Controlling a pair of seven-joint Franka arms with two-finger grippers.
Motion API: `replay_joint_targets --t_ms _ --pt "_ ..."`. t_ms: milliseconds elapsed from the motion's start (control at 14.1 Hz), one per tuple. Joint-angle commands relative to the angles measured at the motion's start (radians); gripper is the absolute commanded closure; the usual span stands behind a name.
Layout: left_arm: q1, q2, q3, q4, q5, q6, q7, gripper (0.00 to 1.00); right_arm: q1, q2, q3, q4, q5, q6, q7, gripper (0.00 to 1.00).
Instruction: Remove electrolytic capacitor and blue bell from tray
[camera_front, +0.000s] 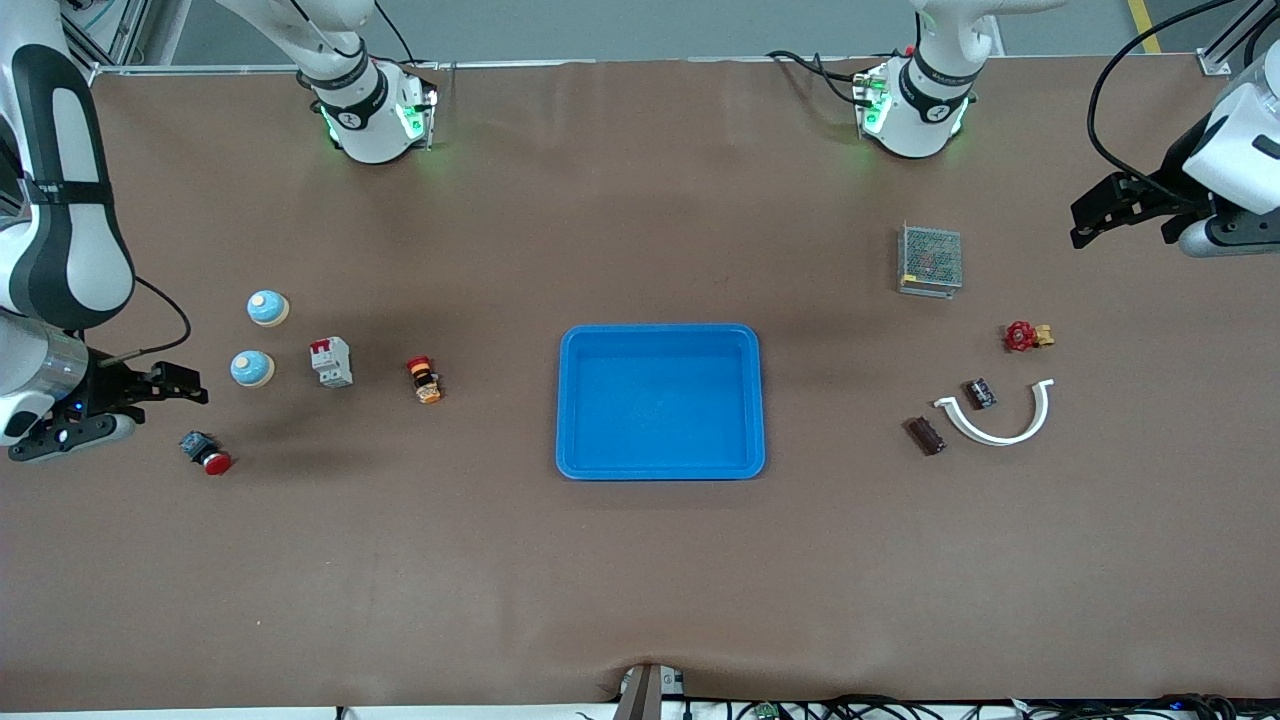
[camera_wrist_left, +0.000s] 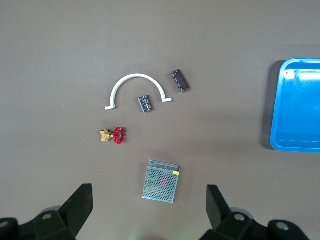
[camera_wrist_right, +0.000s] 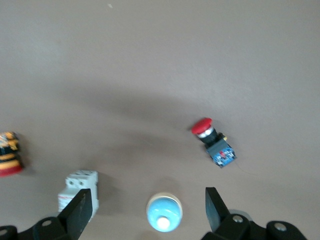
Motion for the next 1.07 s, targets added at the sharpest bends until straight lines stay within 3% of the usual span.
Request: replay_joint_targets --t_ms 0,427,640,782,996 --pt "0.007 -0.021 -0.004 0.003 -0.004 -0.025 0.01 0.0 0.04 0.022 -0.004 0.118 0.022 -0.11 0.131 0.0" --pt "0.013 -0.019 -0.003 0.032 -0.004 -0.026 0.009 0.0 0.124 0.013 -0.007 0.27 0.005 -0.279 0.393 0.0" --pt "0.018 -0.015 -0.003 0.034 -0.004 -0.026 0.013 0.0 0.147 -0.004 -0.011 0.369 -0.025 -0.402 0.404 0.0" --pt "0.018 -0.013 -0.003 0.04 -0.002 -0.028 0.009 0.0 0.163 -0.076 -0.013 0.375 -0.025 -0.447 0.438 0.0" --pt "0.019 -0.009 -0.003 0.063 -0.004 -0.055 0.008 0.0 0.219 -0.16 -0.065 0.37 -0.024 -0.519 0.513 0.0"
